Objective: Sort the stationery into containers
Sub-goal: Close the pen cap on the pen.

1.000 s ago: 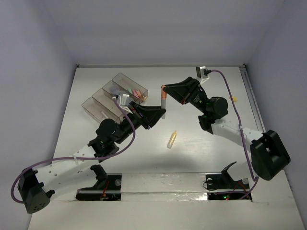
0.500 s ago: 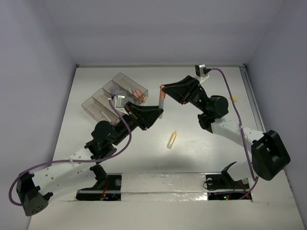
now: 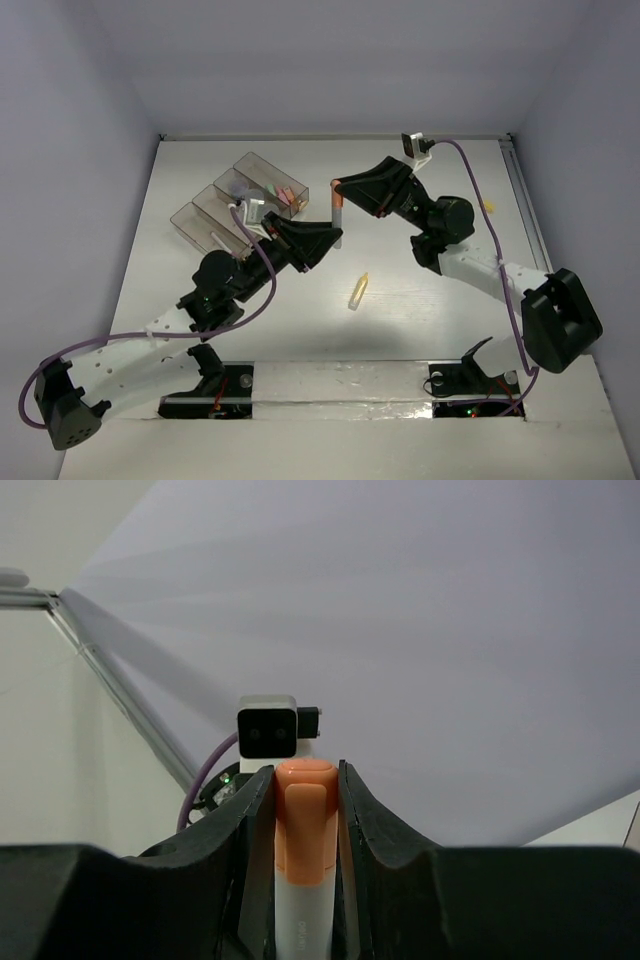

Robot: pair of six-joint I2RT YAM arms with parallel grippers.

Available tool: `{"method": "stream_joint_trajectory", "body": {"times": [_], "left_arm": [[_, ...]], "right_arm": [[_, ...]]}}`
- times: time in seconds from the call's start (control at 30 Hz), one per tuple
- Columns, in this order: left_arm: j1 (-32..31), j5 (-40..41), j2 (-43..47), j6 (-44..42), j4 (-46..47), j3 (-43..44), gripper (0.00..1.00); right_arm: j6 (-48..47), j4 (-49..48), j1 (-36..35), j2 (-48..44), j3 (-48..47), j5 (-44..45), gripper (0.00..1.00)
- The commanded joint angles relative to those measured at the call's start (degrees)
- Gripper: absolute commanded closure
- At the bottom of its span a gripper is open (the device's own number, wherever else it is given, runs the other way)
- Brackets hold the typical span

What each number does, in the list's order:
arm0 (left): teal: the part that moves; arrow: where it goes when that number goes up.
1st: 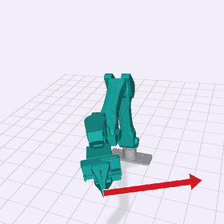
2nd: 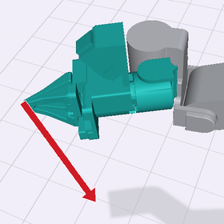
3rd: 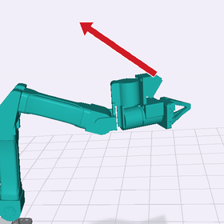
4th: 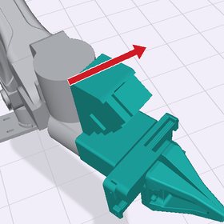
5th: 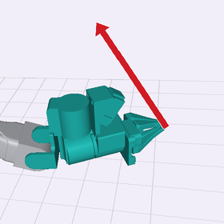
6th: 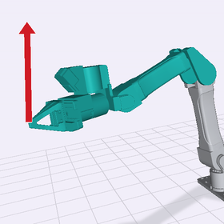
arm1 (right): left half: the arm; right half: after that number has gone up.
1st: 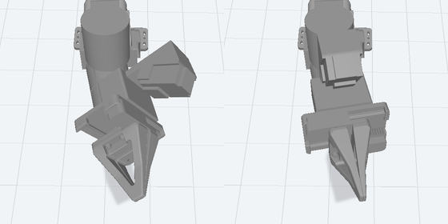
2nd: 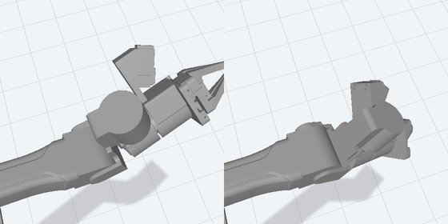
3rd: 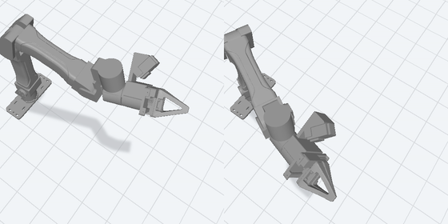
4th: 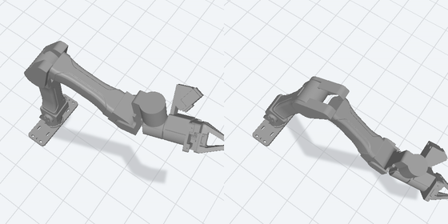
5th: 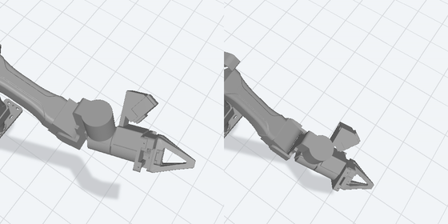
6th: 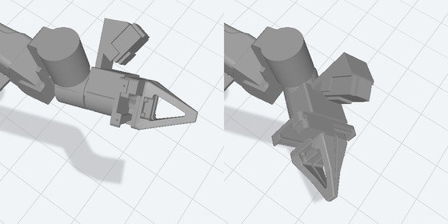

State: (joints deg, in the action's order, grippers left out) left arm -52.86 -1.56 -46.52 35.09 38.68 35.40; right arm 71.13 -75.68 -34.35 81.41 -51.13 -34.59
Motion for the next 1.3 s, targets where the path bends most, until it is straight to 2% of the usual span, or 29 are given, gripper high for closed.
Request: {"method": "stream_joint_trajectory", "body": {"times": [0.0, 0.33, 0.7, 1.27], "left_arm": [[1.44, 3.93, 0.91, -2.92, 7.04, 6.87, 1.0], [5.48, 3.32, 2.31, -3.28, 4.92, 9.25, 1.0], [9.09, -0.37, 1.79, -3.36, 4.92, 13.29, 1.0], [10.85, -2.39, -0.33, -3.62, 6.86, 16.02, 1.0]], "right_arm": [[-1.7, -18.63, -1.6, 0.16, 2.09, -9.44, 1.0], [-6.61, -14.41, -1.6, -2.74, 6.04, -10.85, 1.0], [-9.43, -14.06, -3.27, -1.07, 8.15, -11.64, 1.0], [-18.74, -5.63, -6.52, -1.16, 11.84, -8.92, 1.0]]}}
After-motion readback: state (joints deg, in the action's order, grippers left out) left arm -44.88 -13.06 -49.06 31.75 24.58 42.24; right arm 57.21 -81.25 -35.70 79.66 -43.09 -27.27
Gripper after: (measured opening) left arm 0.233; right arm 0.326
